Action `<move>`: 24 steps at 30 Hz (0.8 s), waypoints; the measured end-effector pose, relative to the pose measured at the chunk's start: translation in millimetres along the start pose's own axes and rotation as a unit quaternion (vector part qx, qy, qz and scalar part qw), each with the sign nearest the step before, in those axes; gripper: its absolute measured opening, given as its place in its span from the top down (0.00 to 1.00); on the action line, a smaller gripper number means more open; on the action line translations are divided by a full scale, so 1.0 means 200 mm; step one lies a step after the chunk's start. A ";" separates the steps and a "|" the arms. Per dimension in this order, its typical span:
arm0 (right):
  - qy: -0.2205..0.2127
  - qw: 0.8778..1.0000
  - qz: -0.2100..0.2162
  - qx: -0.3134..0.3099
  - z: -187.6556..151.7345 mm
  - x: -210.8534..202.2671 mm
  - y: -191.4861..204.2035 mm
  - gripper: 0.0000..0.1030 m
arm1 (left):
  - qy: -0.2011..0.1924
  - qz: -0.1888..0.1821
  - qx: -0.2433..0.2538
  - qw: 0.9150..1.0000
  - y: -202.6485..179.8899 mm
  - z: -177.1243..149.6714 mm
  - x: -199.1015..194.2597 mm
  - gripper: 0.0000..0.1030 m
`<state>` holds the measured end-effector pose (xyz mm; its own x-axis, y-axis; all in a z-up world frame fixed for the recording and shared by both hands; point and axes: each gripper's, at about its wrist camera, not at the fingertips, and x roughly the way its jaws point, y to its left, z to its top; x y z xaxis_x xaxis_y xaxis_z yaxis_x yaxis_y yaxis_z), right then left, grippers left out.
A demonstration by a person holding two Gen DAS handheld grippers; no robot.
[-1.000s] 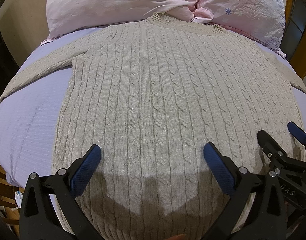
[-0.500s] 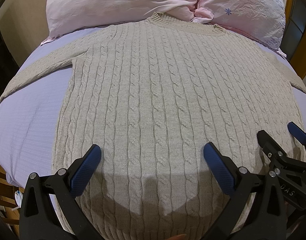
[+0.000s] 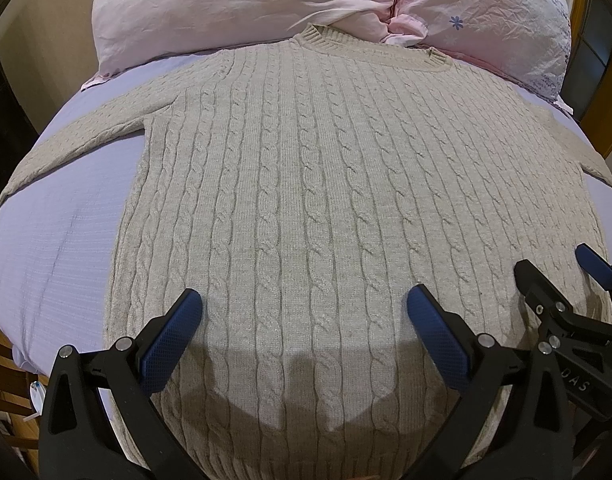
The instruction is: Fold small clothes
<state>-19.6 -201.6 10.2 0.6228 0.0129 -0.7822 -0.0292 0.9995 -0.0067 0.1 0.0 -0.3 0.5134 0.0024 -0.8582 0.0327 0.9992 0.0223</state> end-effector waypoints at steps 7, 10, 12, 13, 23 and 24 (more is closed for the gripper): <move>-0.039 0.998 0.052 0.004 0.03 -0.03 -0.17 0.02 | 0.005 -0.006 0.008 1.000 -0.01 0.02 0.00 0.01; -0.091 0.987 0.048 0.120 0.11 -0.10 -0.58 0.02 | 0.004 -0.032 0.015 0.999 0.01 0.03 0.00 0.01; -0.112 0.967 0.035 0.228 0.14 -0.11 -0.94 0.02 | -0.010 -0.093 -0.011 0.996 0.09 0.06 -0.02 0.01; -0.121 0.945 0.033 0.302 0.14 -0.11 -1.18 0.03 | -0.019 -0.121 -0.026 0.992 0.13 0.07 -0.03 0.01; -0.082 0.815 0.046 0.572 0.09 0.17 -2.18 0.46 | -0.153 -0.179 -0.121 0.964 0.54 0.16 -0.09 0.01; -0.077 0.808 0.052 0.582 0.08 0.21 -2.21 0.48 | -0.155 -0.163 -0.126 0.966 0.58 0.17 -0.09 0.01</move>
<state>32.4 -642.8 -9.6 0.7563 0.0121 -0.6541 0.6121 0.3400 0.7140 23.5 114.9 36.1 0.7449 -0.2870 -0.6023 0.0468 0.9230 -0.3820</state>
